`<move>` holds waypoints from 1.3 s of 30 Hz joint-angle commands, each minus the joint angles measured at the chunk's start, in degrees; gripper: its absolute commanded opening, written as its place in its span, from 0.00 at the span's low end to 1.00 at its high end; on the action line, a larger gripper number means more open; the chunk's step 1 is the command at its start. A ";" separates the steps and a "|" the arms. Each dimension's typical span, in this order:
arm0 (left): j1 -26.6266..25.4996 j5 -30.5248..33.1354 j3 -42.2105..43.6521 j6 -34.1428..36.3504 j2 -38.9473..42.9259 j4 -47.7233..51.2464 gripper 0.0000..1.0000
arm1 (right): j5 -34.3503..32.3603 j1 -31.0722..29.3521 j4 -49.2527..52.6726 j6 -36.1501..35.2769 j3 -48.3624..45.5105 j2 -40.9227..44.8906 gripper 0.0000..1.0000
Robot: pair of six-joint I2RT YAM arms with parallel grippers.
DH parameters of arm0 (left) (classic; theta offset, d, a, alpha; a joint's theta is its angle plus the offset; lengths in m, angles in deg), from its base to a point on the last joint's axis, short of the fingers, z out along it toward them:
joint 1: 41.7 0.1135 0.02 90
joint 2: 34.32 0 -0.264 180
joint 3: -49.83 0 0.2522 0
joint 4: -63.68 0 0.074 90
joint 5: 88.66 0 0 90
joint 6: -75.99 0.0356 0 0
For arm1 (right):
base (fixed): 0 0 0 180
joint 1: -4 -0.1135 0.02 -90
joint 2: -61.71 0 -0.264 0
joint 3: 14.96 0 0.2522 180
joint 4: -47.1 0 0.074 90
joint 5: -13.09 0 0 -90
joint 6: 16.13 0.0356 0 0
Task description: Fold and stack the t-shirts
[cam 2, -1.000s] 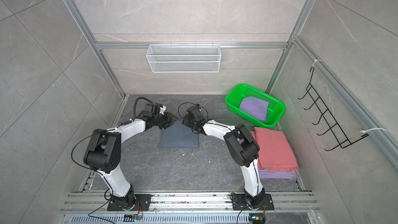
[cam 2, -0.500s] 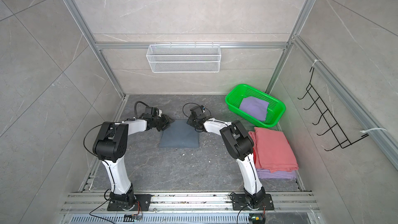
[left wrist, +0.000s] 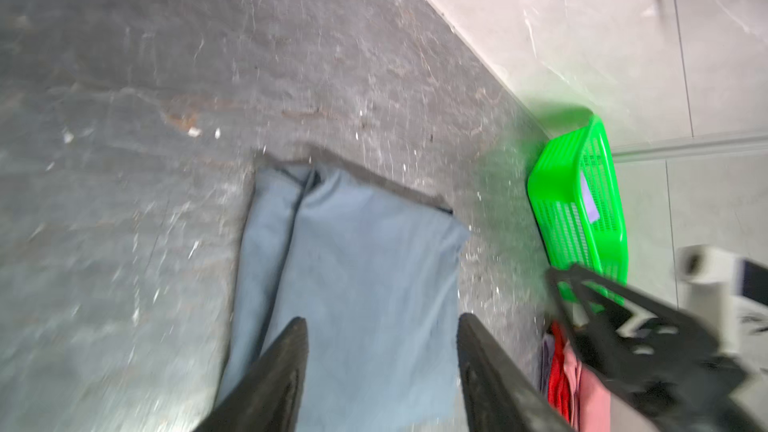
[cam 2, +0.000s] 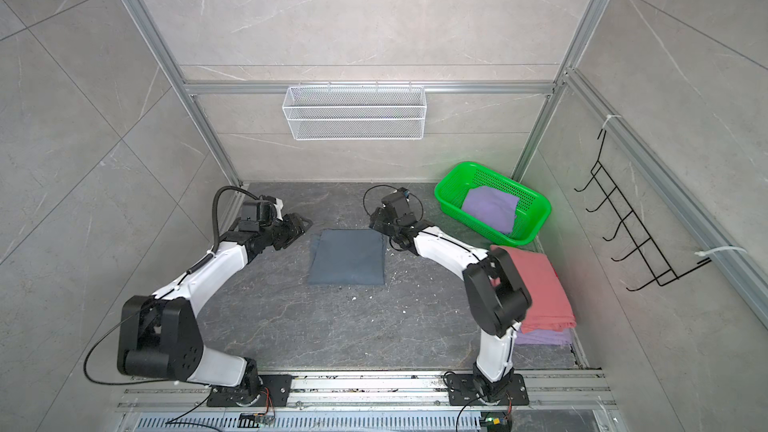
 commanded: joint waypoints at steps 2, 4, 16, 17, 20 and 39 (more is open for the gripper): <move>-0.12 -1.98 6.11 2.61 3.26 7.34 0.76 | 3.22 -0.24 -3.23 8.63 -13.03 7.31 0.74; -0.29 -2.84 8.68 2.44 5.36 7.61 0.78 | 4.52 -0.67 -6.30 11.05 -18.71 10.67 0.74; -0.56 -7.70 20.15 -3.07 2.55 -1.88 0.73 | 2.77 -6.31 -14.30 20.50 -34.86 18.09 0.76; -0.64 -8.27 20.27 -3.43 1.30 -3.25 0.72 | 2.64 -6.72 -15.98 21.39 -35.72 17.94 0.77; -0.78 -9.60 20.41 -4.86 -2.12 -7.19 0.69 | 1.99 -7.77 -20.69 24.08 -37.97 17.04 0.78; -22.17 -5.15 15.48 -17.42 -5.45 -18.34 0.00 | -8.06 -14.07 -46.81 36.19 -45.97 6.89 0.98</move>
